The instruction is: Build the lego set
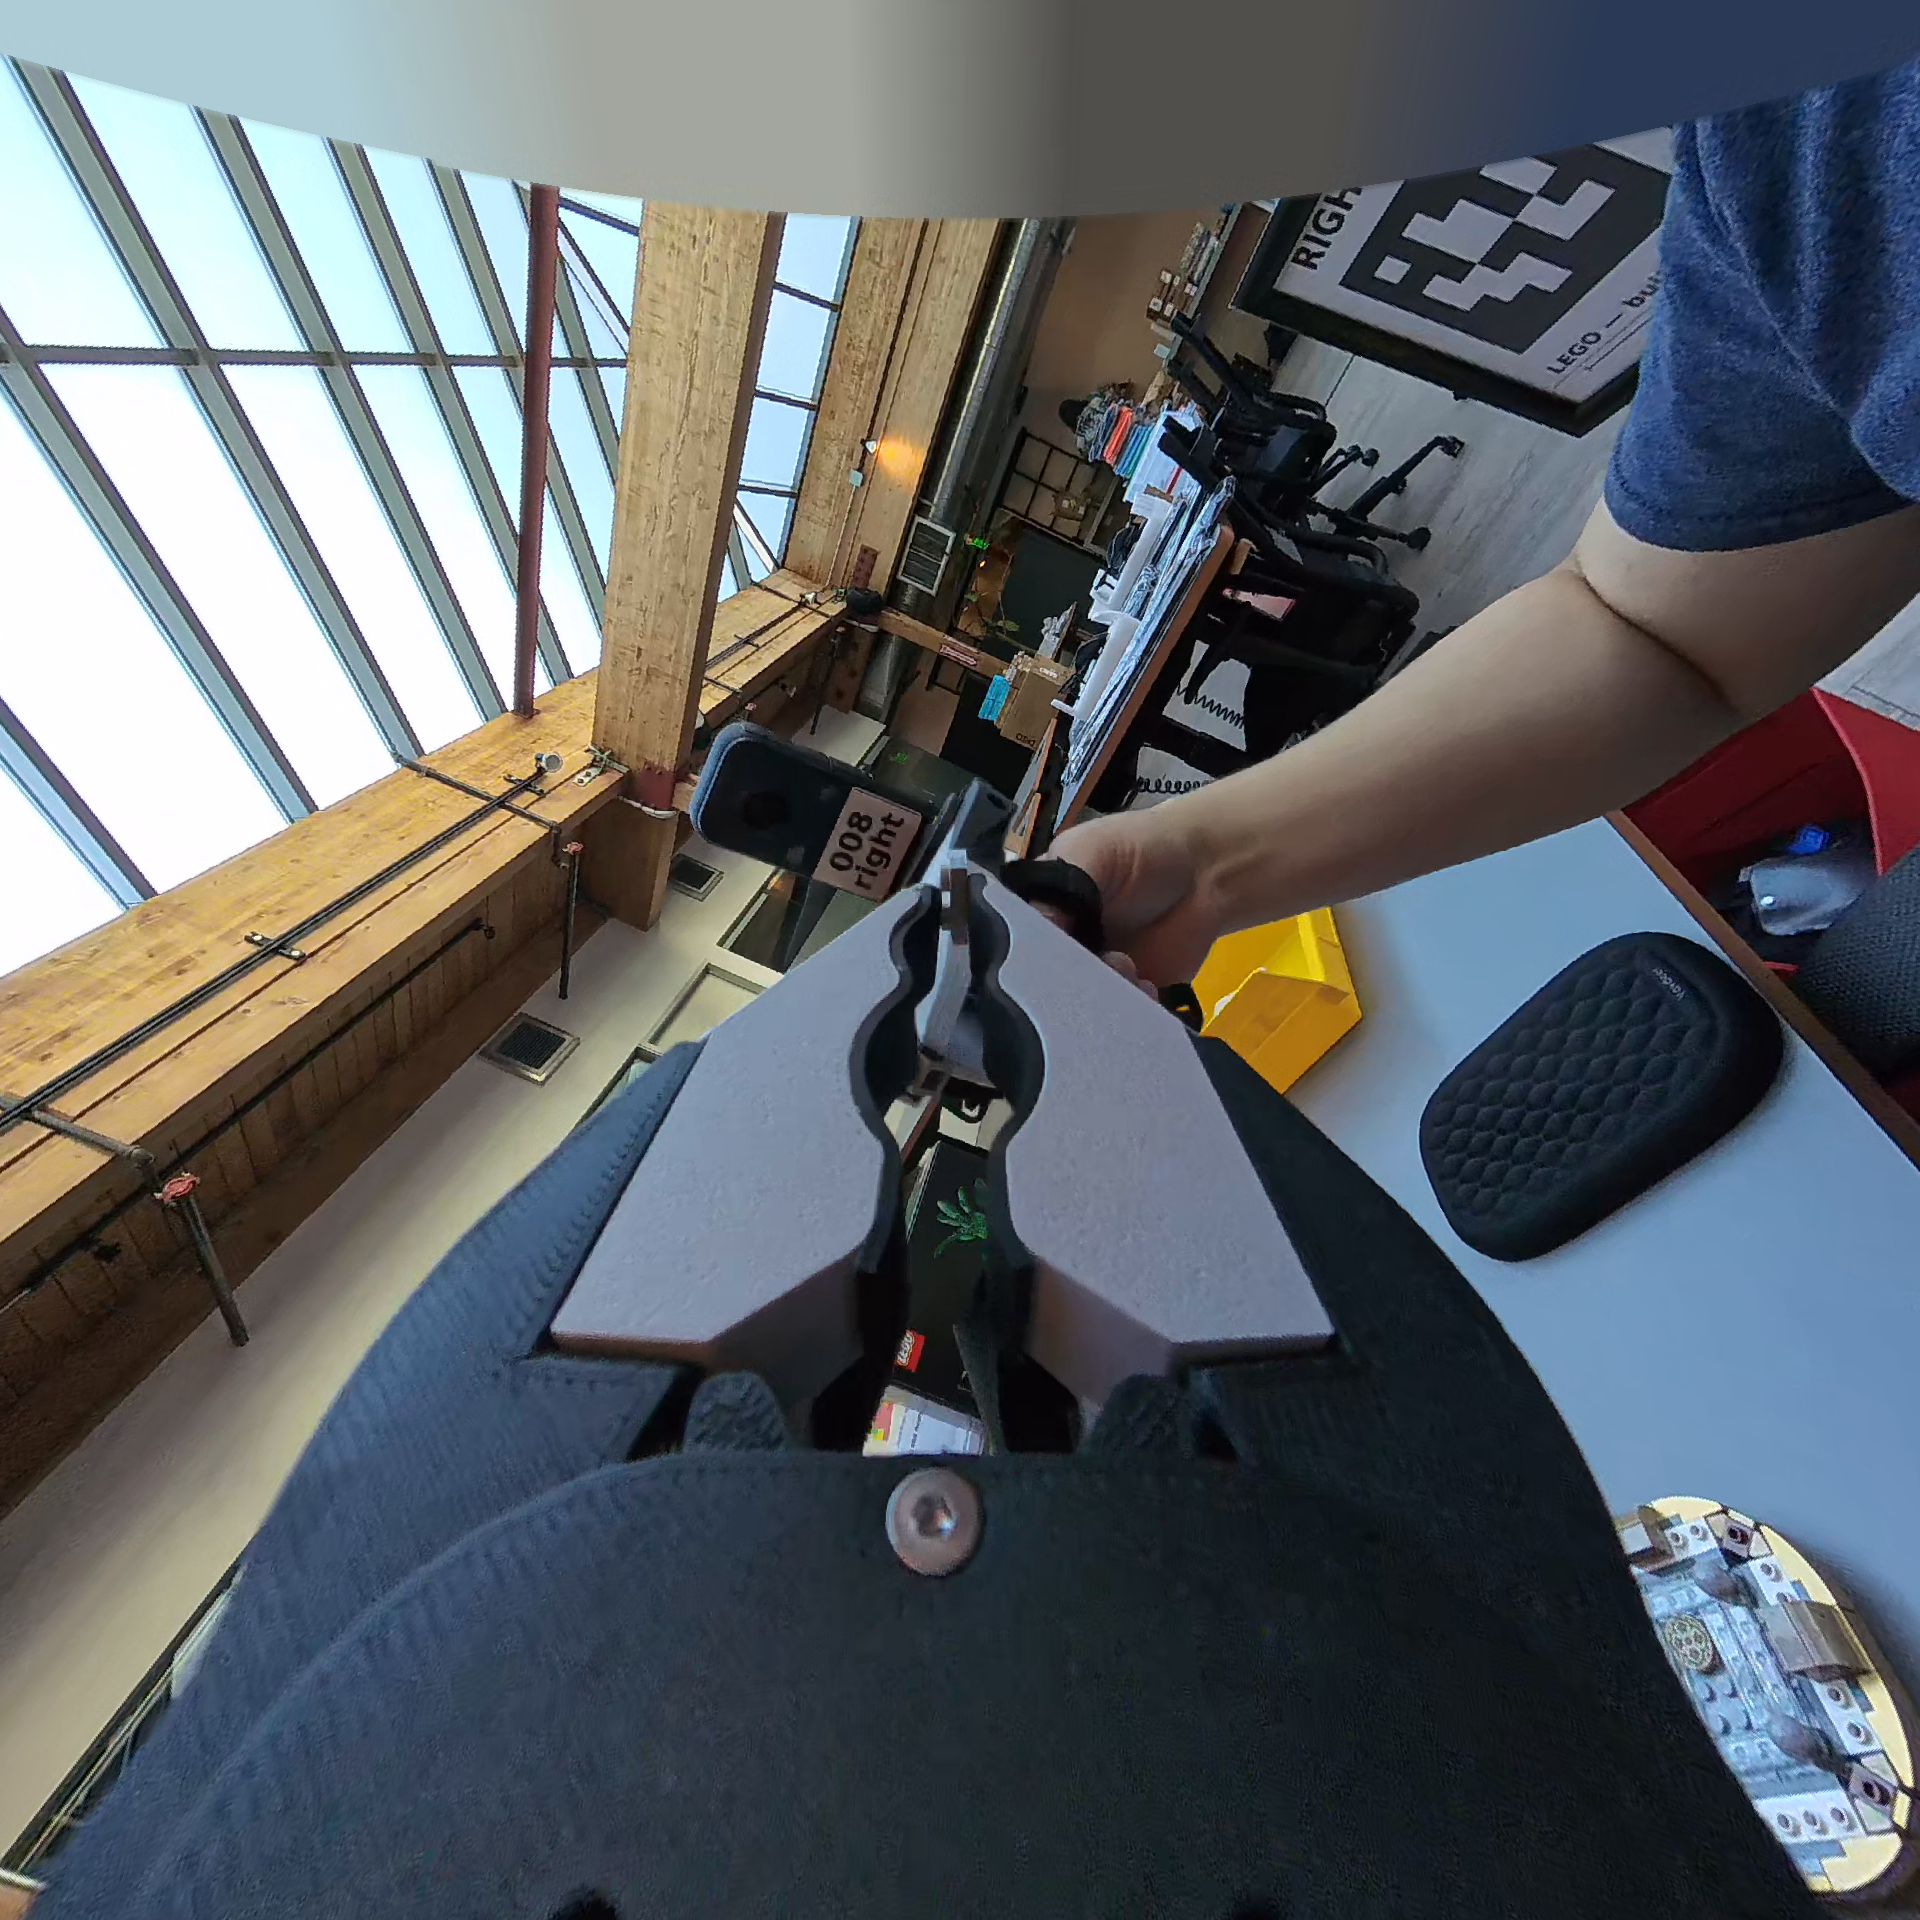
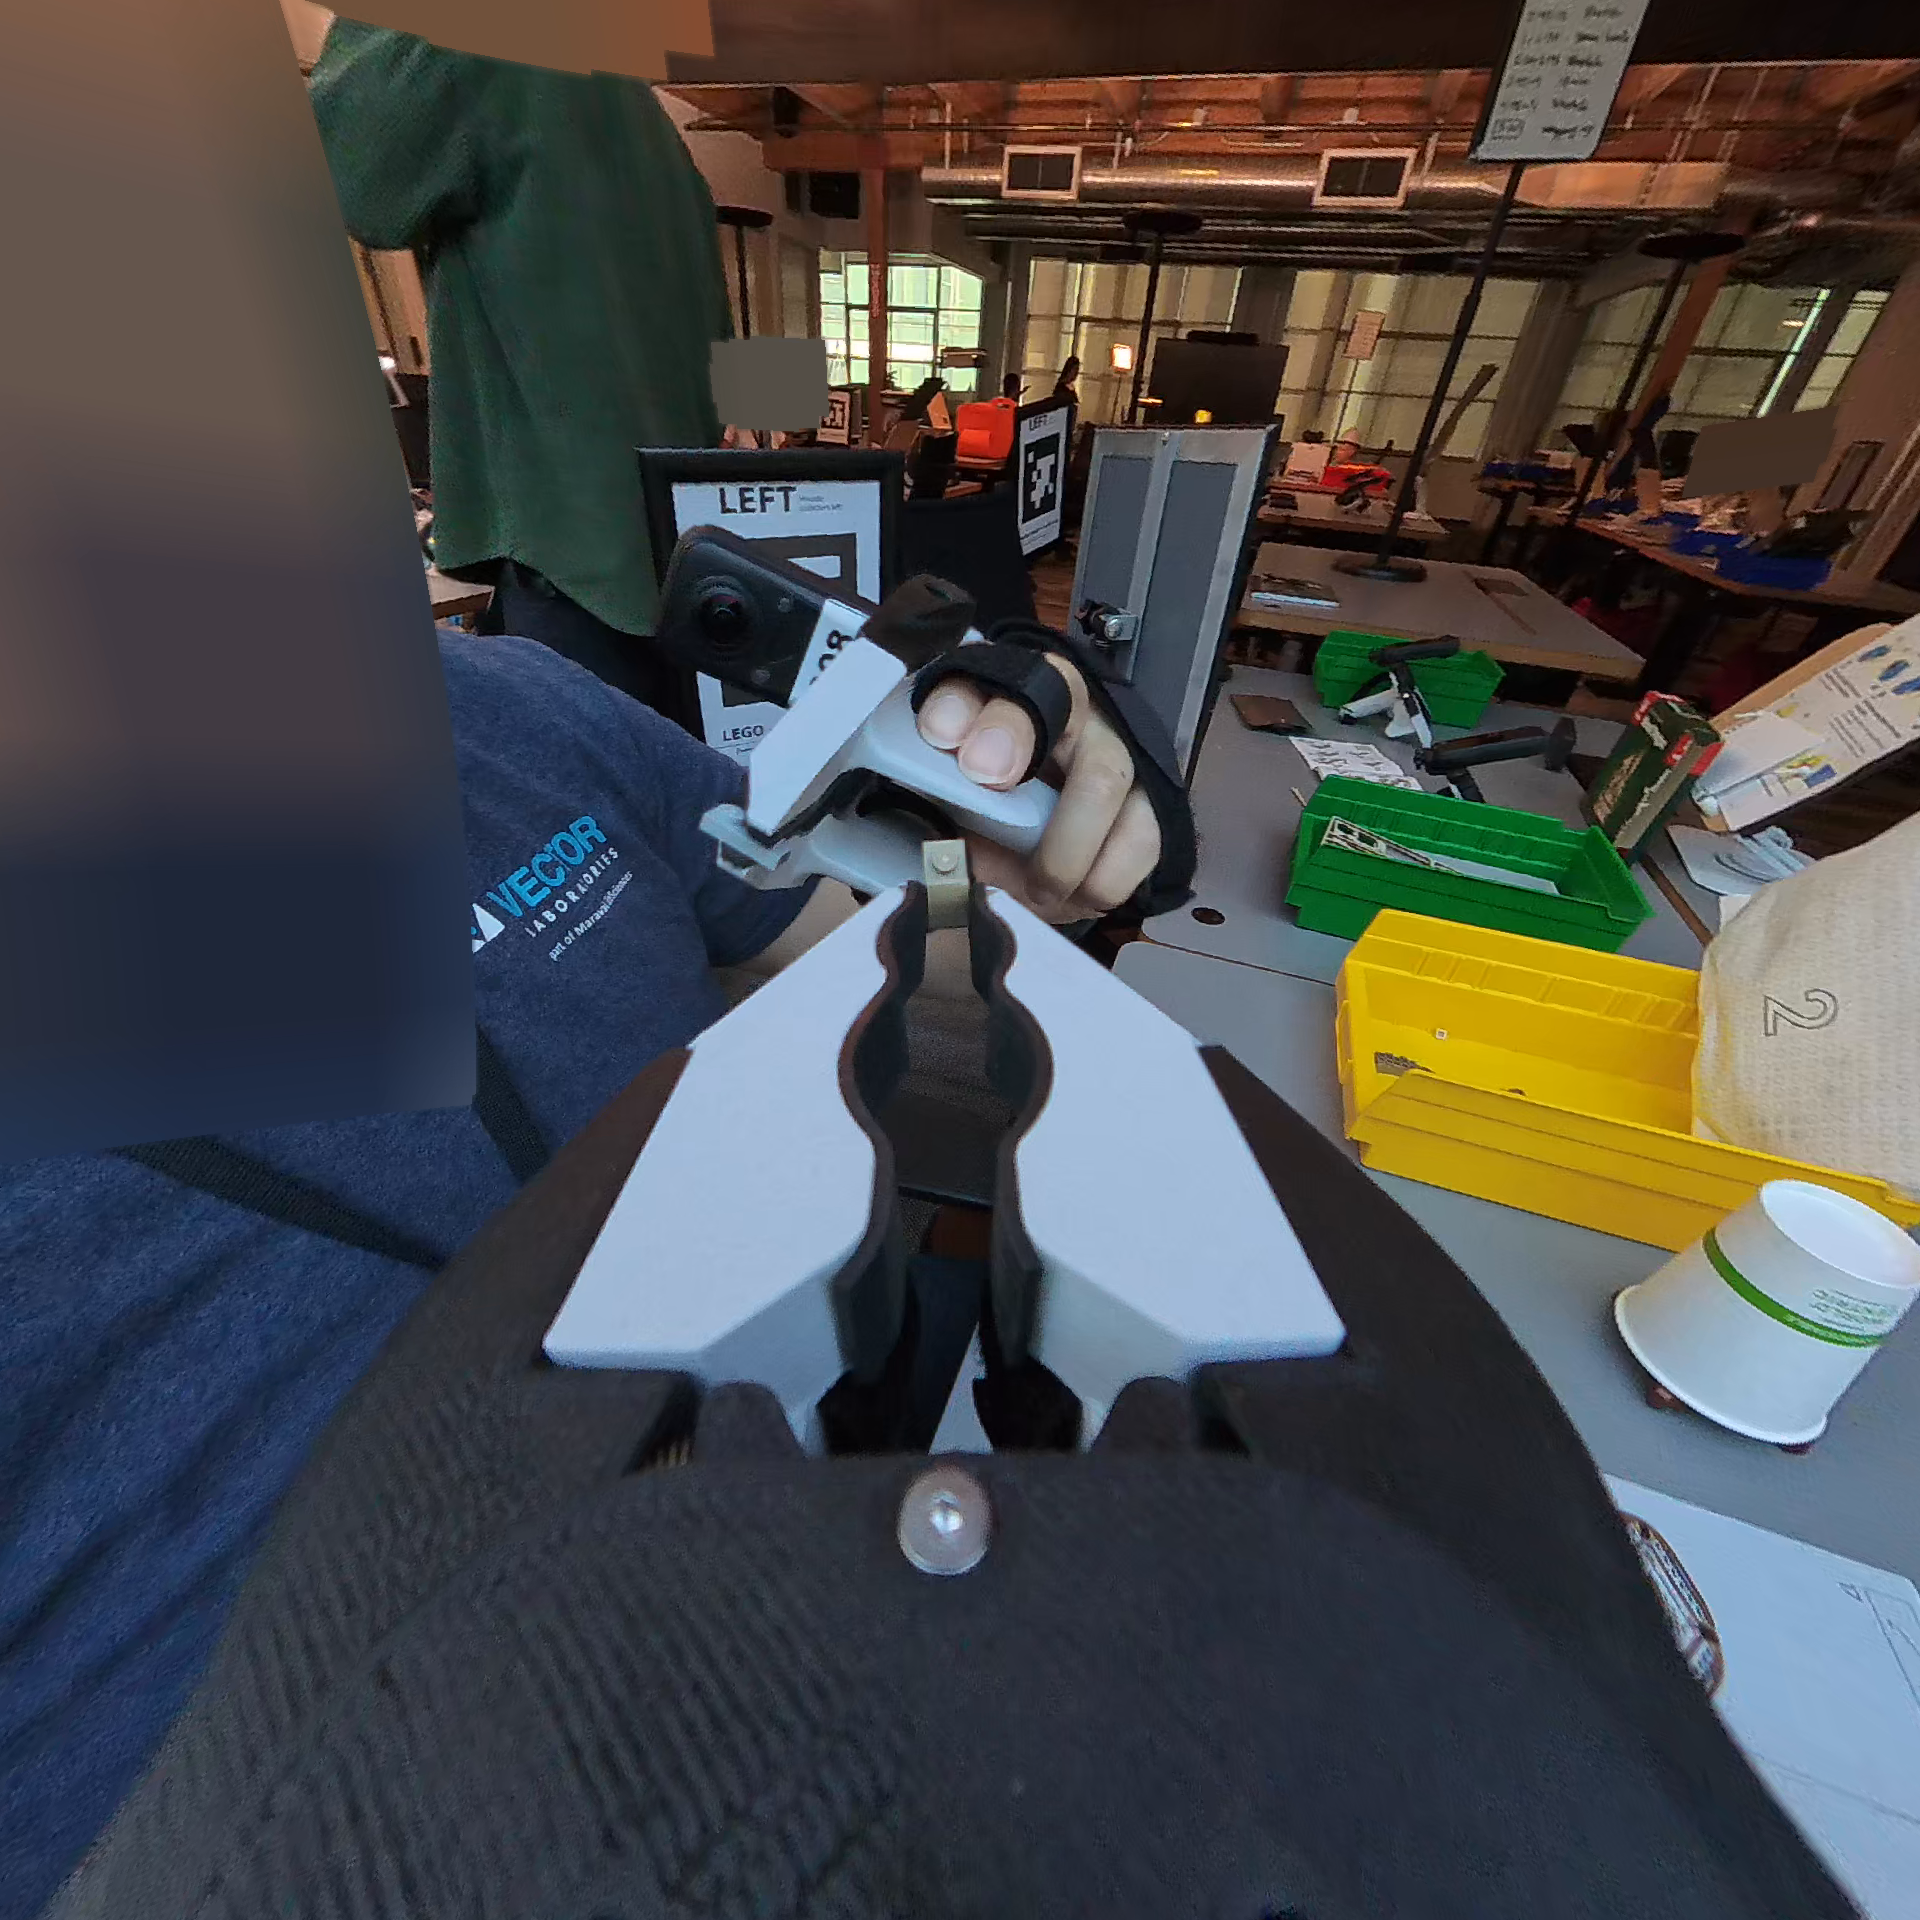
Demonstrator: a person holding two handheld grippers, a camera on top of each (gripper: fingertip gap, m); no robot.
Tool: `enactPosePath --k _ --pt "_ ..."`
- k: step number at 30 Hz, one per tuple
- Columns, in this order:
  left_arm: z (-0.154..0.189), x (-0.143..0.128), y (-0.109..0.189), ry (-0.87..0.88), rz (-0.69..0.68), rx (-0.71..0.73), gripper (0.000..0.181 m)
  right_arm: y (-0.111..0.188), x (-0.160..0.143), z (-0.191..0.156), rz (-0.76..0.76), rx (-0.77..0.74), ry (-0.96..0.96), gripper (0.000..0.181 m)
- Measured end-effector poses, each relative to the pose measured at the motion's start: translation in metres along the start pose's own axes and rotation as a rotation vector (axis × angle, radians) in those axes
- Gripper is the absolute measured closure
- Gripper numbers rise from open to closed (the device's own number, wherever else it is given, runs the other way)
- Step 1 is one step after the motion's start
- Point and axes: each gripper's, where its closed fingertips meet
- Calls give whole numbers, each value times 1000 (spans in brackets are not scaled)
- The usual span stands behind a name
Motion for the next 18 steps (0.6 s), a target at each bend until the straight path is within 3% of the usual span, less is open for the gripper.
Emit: enactPosePath --k 7,11,18 --pt "1 -10 3 4 -35 -1 179 23 6 -18 -101 41 -157 175" --pt "5 -16 2 -7 -65 -15 179 18 -1 -33 -273 67 -248 175" --pt "11 -24 0 -32 -110 -38 179 8 -11 -30 -498 -5 -334 175"
Point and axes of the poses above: each gripper's, where its closed fingertips meet, y back along the fingers, x out of its top, z = x × y across the jaws, and after that the axes turned 7 degrees about -y, right-handed
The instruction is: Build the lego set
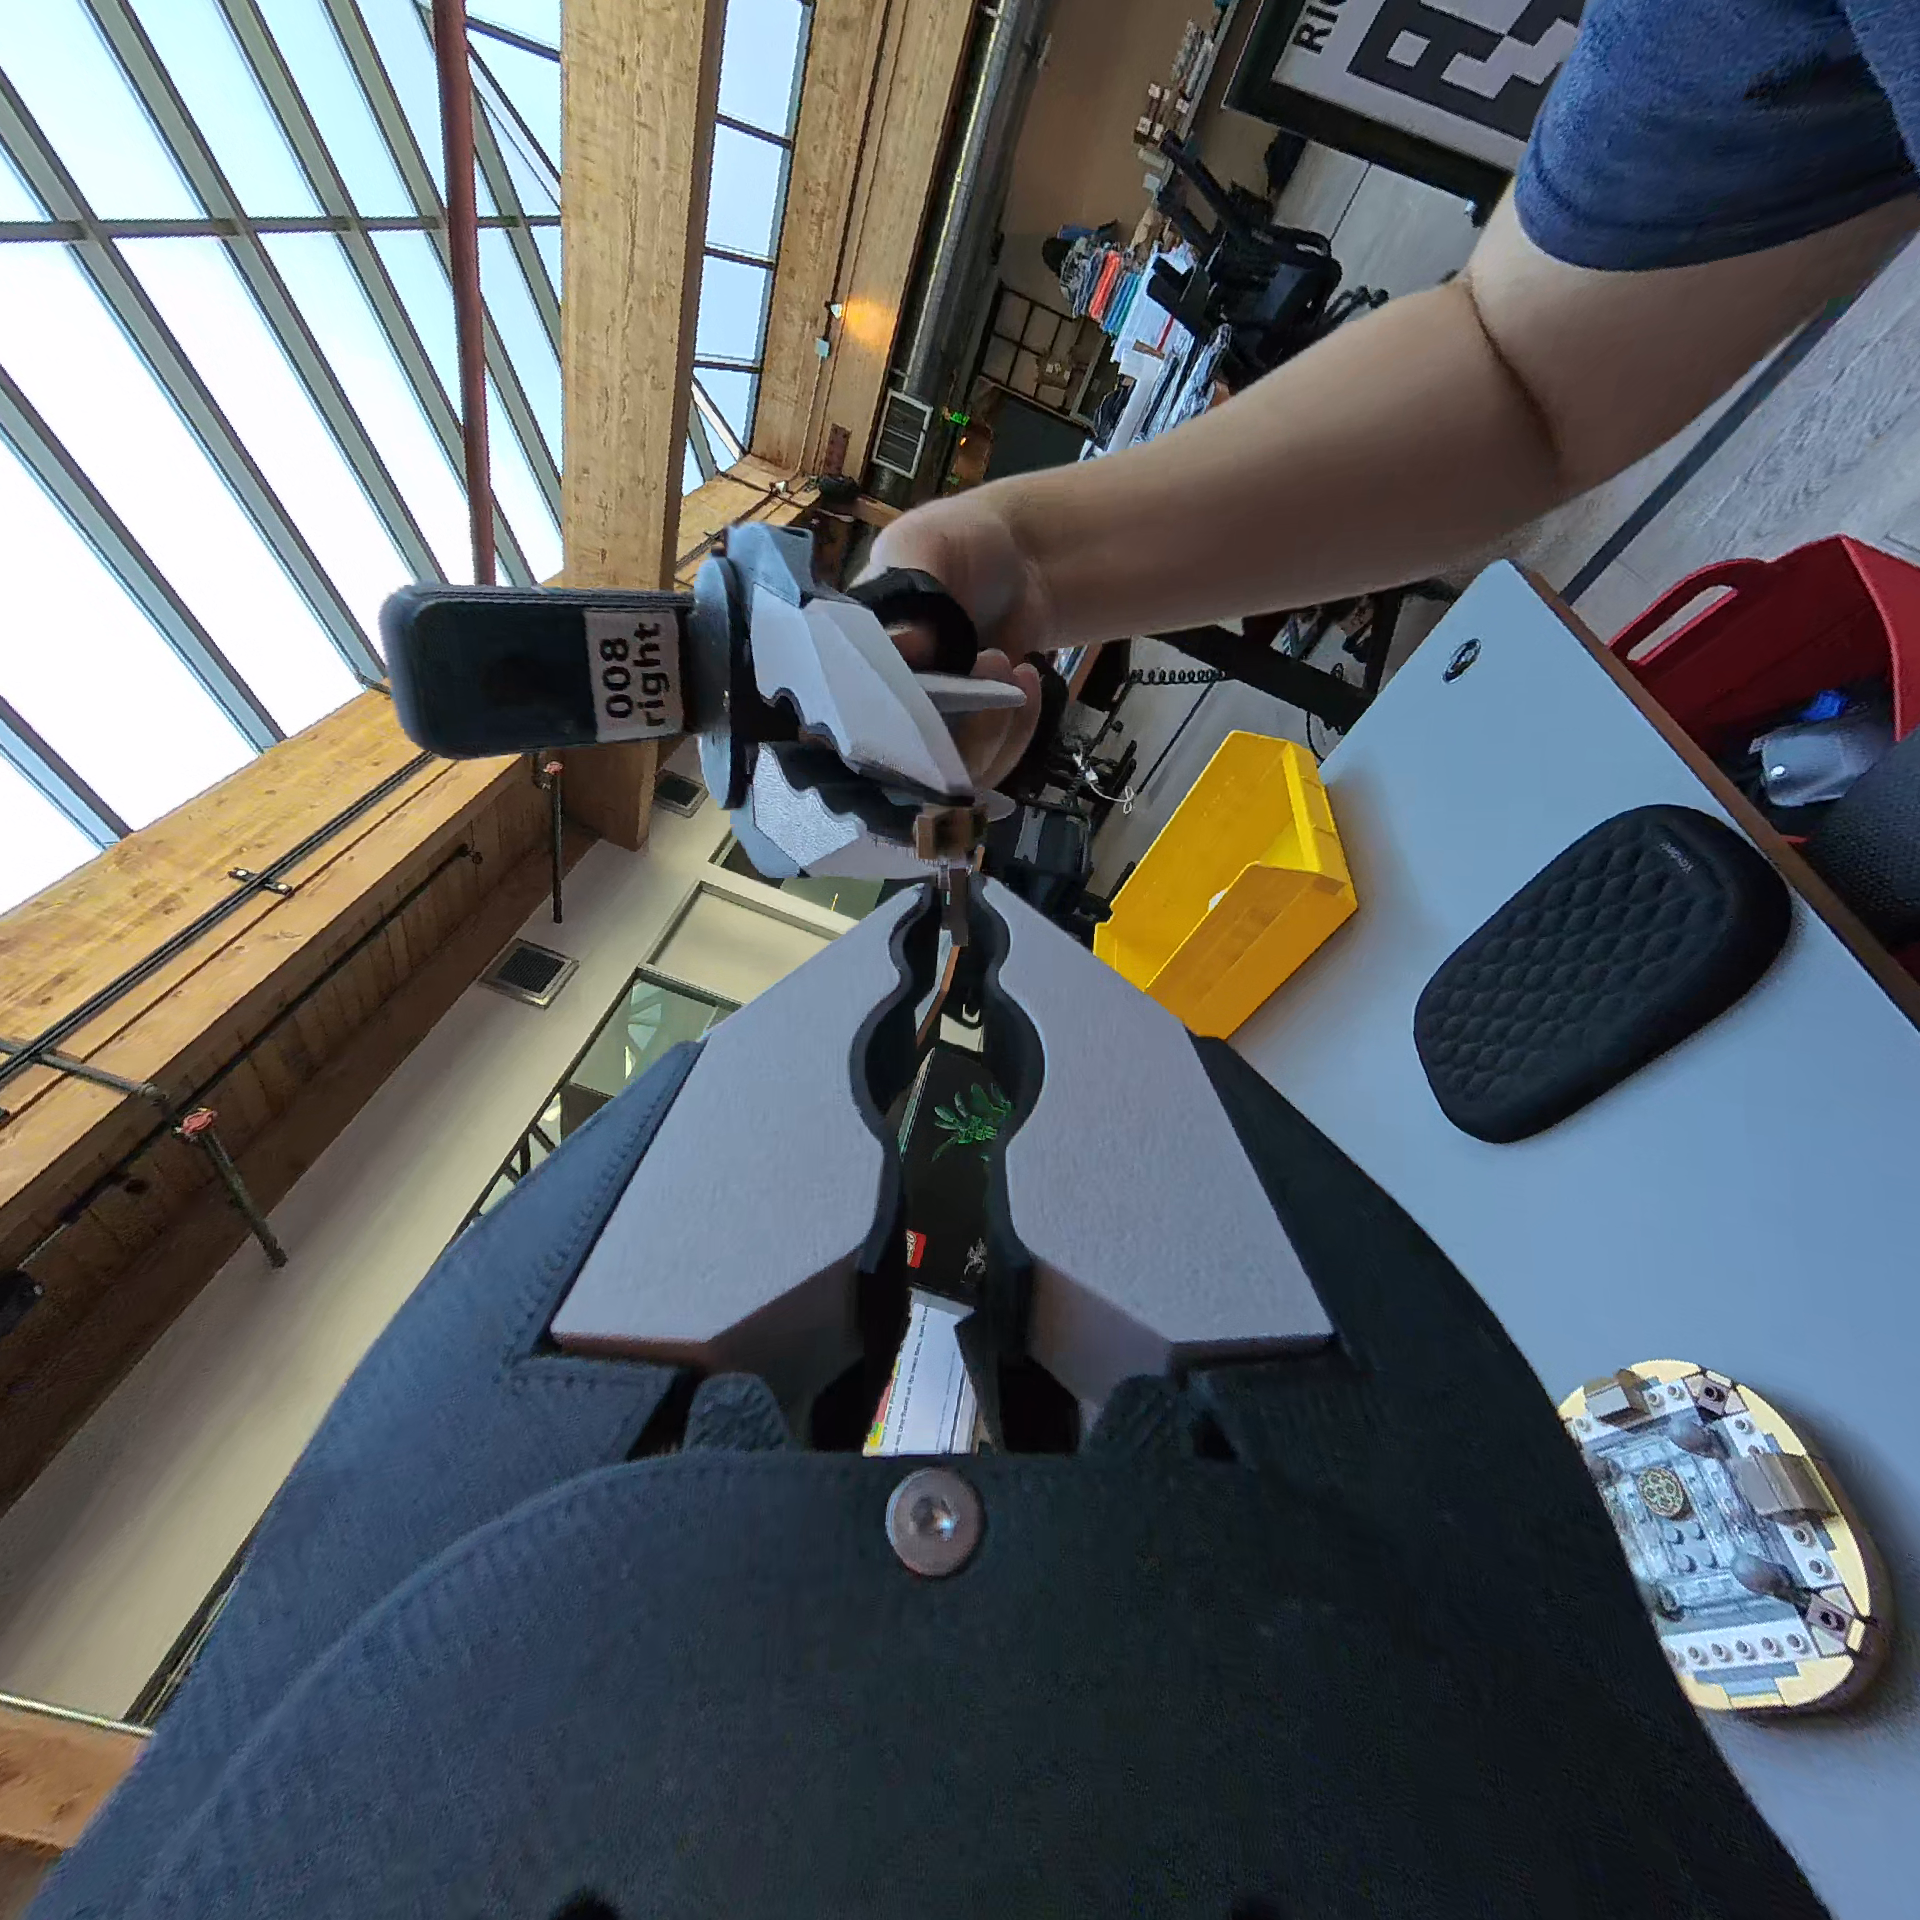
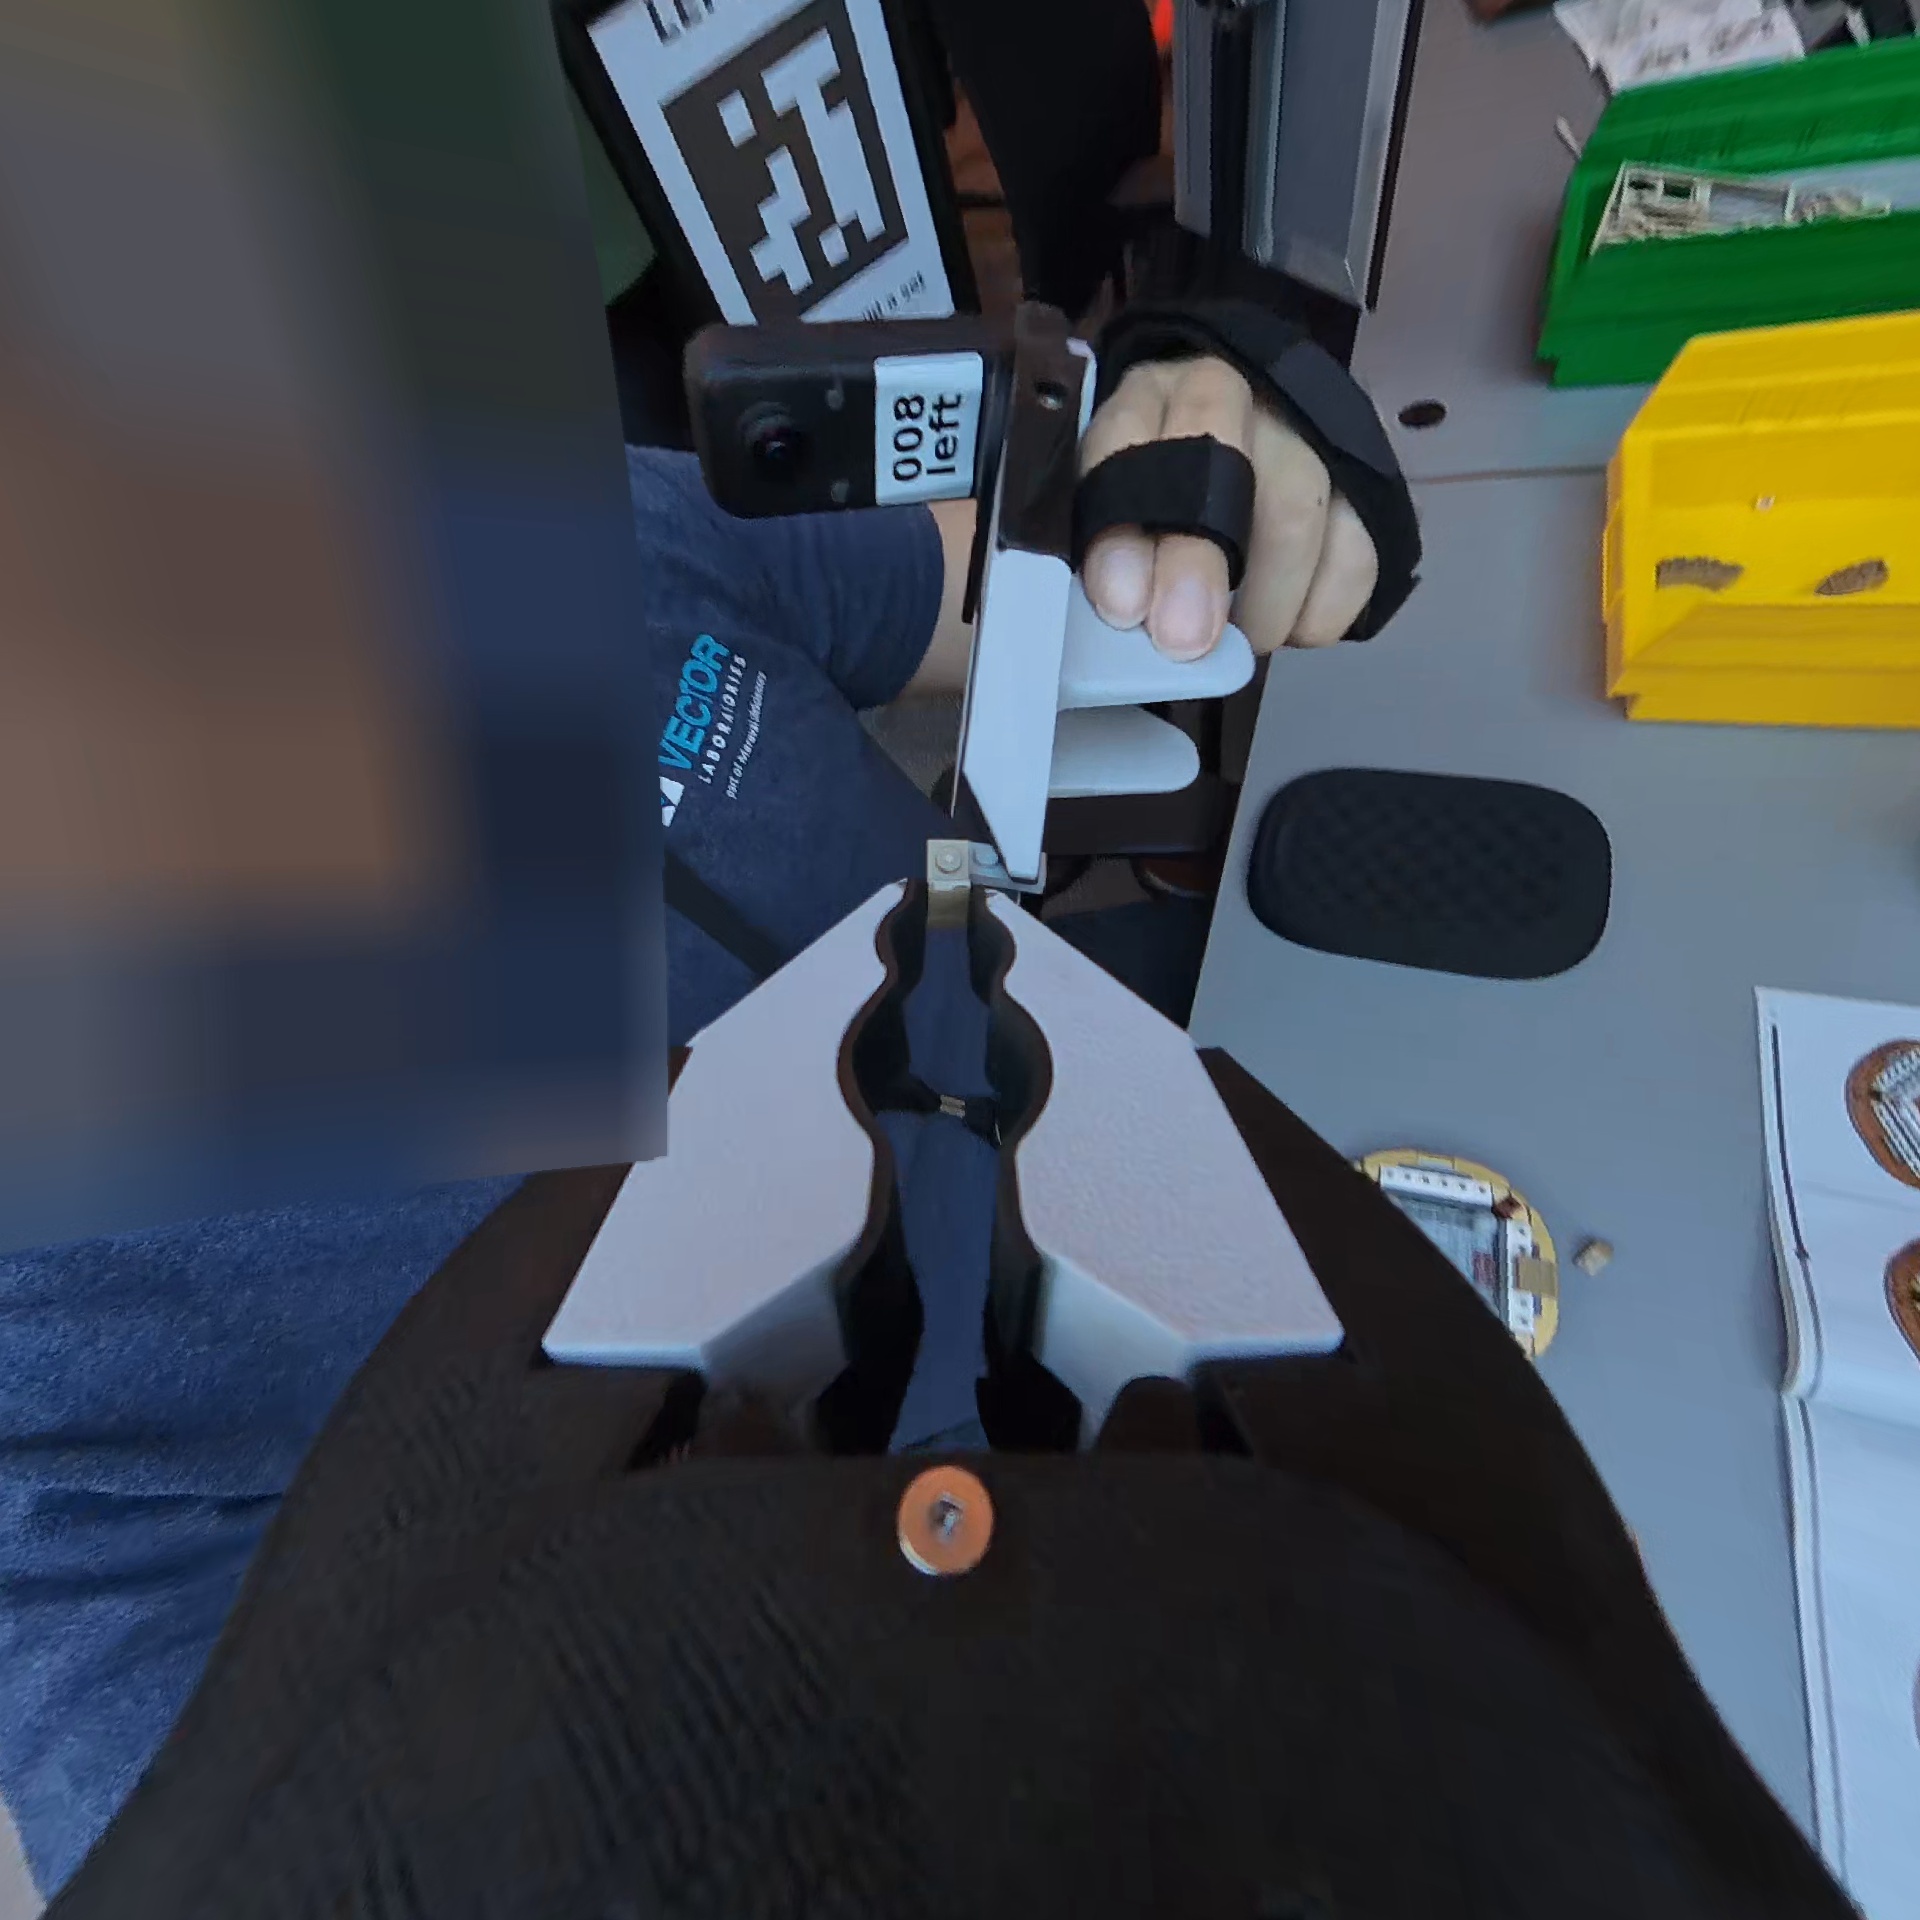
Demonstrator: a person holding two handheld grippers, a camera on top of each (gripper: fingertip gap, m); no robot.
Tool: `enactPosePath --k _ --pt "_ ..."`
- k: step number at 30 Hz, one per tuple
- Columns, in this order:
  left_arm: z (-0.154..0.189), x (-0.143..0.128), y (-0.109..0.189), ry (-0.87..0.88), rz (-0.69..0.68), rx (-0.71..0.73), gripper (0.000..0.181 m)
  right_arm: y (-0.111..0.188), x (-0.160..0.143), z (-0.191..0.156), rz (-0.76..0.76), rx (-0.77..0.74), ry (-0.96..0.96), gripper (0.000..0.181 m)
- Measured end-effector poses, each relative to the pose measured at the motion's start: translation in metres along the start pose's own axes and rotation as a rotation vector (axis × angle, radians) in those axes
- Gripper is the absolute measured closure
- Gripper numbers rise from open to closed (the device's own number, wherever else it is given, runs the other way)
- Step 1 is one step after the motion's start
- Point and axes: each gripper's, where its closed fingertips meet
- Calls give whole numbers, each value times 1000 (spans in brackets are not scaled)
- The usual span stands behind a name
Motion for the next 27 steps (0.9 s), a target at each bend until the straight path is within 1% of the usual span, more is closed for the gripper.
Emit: enactPosePath --k 5,9,20,27 --pt "1 -3 -1 5 -13 -16 178 -1 -1 4 -85 -63 -37 175" --pt "2 -4 -2 3 -23 -21 179 0 -1 5 -127 -82 -81 175" --pt "-1 -5 -2 10 -35 -22 179 2 1 8 -129 -111 -83 175" --pt "-4 -2 -4 -35 -38 -27 179 6 4 5 -121 -119 -59 174"
Point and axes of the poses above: each gripper's, where its closed fingertips meet, y back along the fingers, x out of its top, z = x × y across the jaws, and after that the axes turned 7 degrees about -y, right-handed
